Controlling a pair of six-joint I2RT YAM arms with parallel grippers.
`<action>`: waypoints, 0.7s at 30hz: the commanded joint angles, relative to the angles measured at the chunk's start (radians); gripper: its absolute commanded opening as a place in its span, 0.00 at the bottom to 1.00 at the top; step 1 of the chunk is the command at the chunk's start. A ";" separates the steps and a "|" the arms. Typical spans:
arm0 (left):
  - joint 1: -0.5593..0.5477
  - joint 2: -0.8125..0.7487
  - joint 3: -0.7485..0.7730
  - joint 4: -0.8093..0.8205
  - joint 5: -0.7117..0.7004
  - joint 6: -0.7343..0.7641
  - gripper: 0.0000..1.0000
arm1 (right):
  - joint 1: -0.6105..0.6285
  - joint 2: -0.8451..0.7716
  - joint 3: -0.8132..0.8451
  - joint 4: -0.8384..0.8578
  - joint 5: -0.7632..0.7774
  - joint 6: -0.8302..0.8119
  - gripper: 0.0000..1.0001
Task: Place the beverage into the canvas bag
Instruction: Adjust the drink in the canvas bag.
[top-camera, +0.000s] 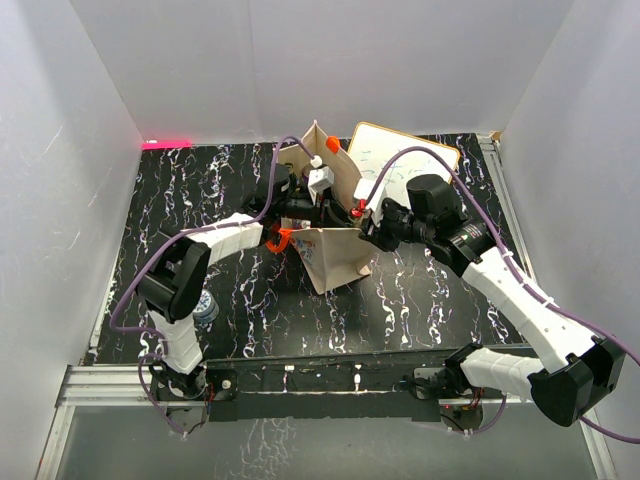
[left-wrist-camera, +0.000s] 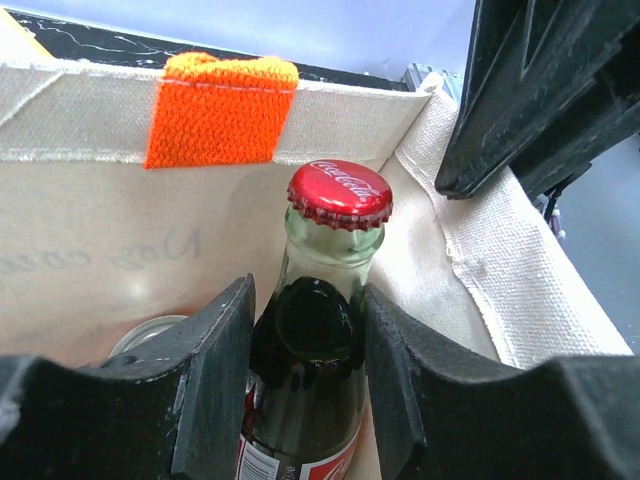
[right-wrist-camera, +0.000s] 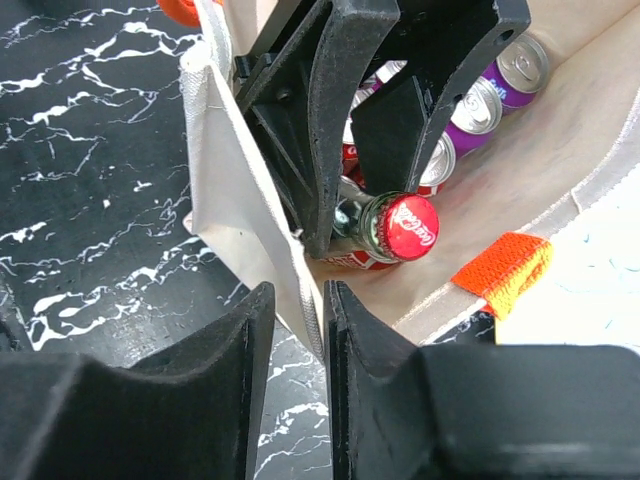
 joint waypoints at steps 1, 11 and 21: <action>0.010 -0.102 -0.024 0.082 0.018 0.057 0.00 | -0.003 -0.028 0.023 -0.014 -0.035 0.055 0.32; 0.010 -0.107 -0.047 0.070 0.029 0.102 0.00 | -0.004 0.009 0.117 0.048 -0.008 0.233 0.51; 0.010 -0.124 -0.045 -0.005 0.027 0.184 0.00 | -0.010 0.122 0.251 0.122 0.110 0.381 0.53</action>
